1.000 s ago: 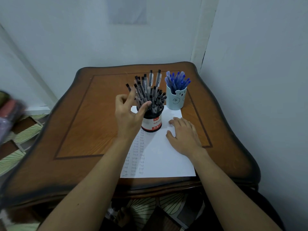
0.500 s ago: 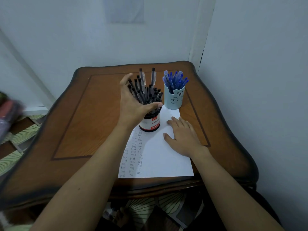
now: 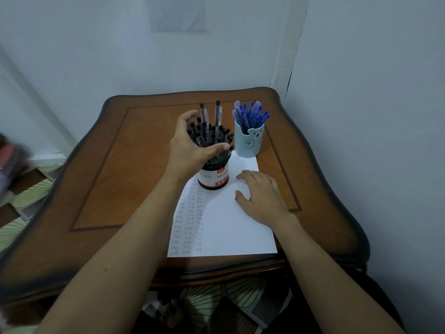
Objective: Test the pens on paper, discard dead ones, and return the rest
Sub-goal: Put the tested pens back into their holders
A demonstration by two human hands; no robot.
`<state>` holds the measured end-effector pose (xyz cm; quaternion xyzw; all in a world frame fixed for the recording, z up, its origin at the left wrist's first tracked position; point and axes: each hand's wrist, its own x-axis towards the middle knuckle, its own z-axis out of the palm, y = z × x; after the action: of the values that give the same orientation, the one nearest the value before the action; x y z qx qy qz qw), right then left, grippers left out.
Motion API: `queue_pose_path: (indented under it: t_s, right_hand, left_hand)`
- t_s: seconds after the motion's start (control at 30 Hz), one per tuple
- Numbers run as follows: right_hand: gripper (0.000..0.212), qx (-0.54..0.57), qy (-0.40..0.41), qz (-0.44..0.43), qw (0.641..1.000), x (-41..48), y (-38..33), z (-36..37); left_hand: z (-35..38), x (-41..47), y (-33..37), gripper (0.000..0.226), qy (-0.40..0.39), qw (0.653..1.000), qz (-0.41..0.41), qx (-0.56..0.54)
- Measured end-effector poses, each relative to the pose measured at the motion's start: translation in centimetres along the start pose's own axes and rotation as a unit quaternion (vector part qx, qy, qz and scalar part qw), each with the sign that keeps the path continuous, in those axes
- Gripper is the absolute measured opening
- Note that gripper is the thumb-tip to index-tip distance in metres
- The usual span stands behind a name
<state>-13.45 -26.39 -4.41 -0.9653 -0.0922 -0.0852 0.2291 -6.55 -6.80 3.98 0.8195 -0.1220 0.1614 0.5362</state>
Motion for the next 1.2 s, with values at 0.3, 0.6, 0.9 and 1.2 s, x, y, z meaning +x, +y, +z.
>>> queue_pose_path:
  t_s: [0.3,0.6,0.9,1.2]
  right_hand:
    - [0.039,-0.007,0.007,0.001,1.000,0.0,0.1,0.2]
    - [0.038,-0.001,0.016,-0.001,1.000,0.0,0.1,0.3]
    - [0.037,-0.001,0.017,0.000,1.000,0.0,0.2,0.4]
    - [0.039,-0.006,0.014,-0.002,1.000,0.1,0.3,0.4]
  left_hand:
    - [0.3,0.3,1.0,0.103,-0.019,0.999,0.016,0.043]
    - [0.6,-0.1,0.6,0.098,0.048,0.976,0.091,0.191]
    - [0.8,0.7,0.9,0.064,0.051,0.948,0.174,0.260]
    - [0.6,1.1,0.6,0.038,0.025,0.948,0.198,0.247]
